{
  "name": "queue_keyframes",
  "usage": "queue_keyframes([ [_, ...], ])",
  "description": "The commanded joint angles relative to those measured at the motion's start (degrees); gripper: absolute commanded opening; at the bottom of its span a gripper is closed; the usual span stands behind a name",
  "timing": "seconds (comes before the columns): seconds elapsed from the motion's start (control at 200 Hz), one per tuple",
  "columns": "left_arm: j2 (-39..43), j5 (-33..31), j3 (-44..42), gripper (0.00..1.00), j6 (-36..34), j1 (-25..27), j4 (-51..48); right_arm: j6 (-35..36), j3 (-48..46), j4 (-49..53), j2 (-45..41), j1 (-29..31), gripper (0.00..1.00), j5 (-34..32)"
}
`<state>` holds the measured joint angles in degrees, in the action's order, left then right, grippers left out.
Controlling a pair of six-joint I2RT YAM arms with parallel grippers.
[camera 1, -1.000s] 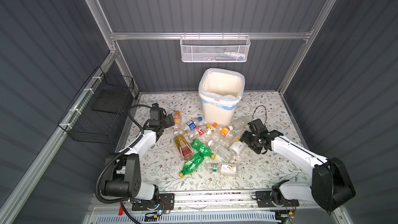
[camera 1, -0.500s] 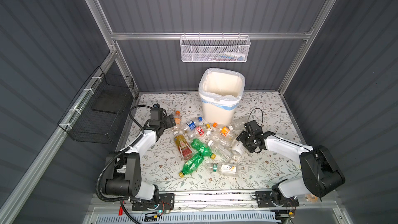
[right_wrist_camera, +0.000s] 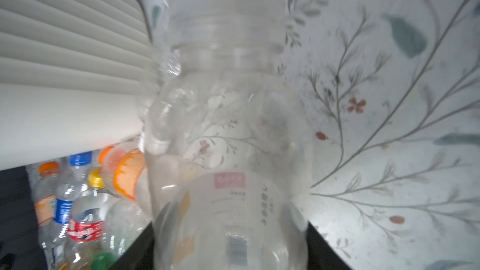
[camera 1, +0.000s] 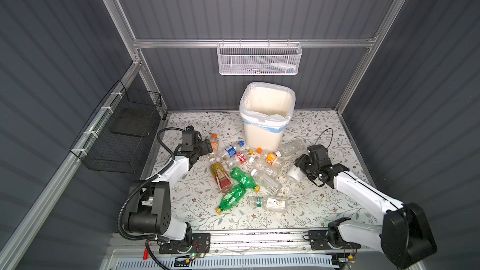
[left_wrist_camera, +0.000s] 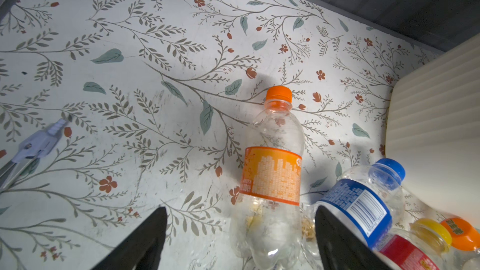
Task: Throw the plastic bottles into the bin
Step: 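Reach the right gripper to the clear bottle beside the bin and grasp it, then lift the clear bottle with the right gripper and release it into the bin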
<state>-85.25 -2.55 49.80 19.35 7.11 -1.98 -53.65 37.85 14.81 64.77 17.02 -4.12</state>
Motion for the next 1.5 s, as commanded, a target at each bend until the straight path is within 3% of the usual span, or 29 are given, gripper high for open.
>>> queue_keyframes([
  [0.0, 0.1, 1.8, 0.1, 0.88, 0.8, -0.2, 1.7, 12.4, 0.2, -2.8, -8.7, -2.4, 0.57, -3.0],
  [0.195, 1.7, 1.0, -1.5, 0.88, 0.0, -0.2, 2.6, 34.3, 2.5, -12.0, -22.5, -3.3, 0.56, -5.7],
  [0.35, 3.9, 1.8, -5.0, 0.88, -0.1, -0.1, 7.4, 46.0, 2.7, -28.5, -29.9, -3.3, 0.55, -8.9],
  [0.555, 5.9, 3.5, -7.2, 0.88, -0.1, 0.6, 10.5, 52.5, 3.9, -50.8, -31.2, -3.3, 0.54, -5.8],
  [0.715, 7.4, 2.1, -8.3, 0.89, 0.0, 1.5, 10.9, 50.7, 11.8, -56.6, -21.6, -3.3, 0.55, -0.8],
  [0.846, 6.6, 0.7, -7.9, 0.89, 0.8, 1.9, 10.4, 44.0, 27.9, -47.0, -6.8, -3.3, 0.55, 8.5],
  [0.926, 4.9, -0.2, -6.8, 0.90, 1.6, 2.1, 9.6, 39.3, 43.4, -30.6, 5.4, -2.3, 0.56, 15.8],
  [0.981, 3.6, -0.6, -5.7, 0.94, 2.2, 2.2, 9.1, 40.3, 55.9, -17.3, 13.7, -0.5, 0.58, 18.6],
  [1.081, 1.5, -1.0, -3.4, 0.99, 2.5, 2.5, 7.5, 43.0, 73.5, 4.7, 25.0, 1.3, 0.74, 19.2],
  [1.121, 0.8, -1.1, -2.4, 0.99, 2.1, 2.6, 7.1, 43.2, 77.2, 9.8, 27.0, 1.4, 0.87, 18.2],
  [1.166, 0.3, -1.2, -1.5, 0.99, 1.7, 2.6, 6.5, 43.6, 77.7, 11.1, 27.1, 1.3, 0.99, 16.1],
  [1.376, -2.5, -1.0, 0.6, 1.00, 1.0, 2.6, 6.1, 41.2, 70.3, 7.7, 19.8, -2.4, 0.99, 10.5],
  [1.496, -4.8, -0.2, 1.1, 1.00, 1.3, 2.6, 6.4, 38.0, 61.0, 4.9, 14.3, -5.5, 0.99, 8.8],
])
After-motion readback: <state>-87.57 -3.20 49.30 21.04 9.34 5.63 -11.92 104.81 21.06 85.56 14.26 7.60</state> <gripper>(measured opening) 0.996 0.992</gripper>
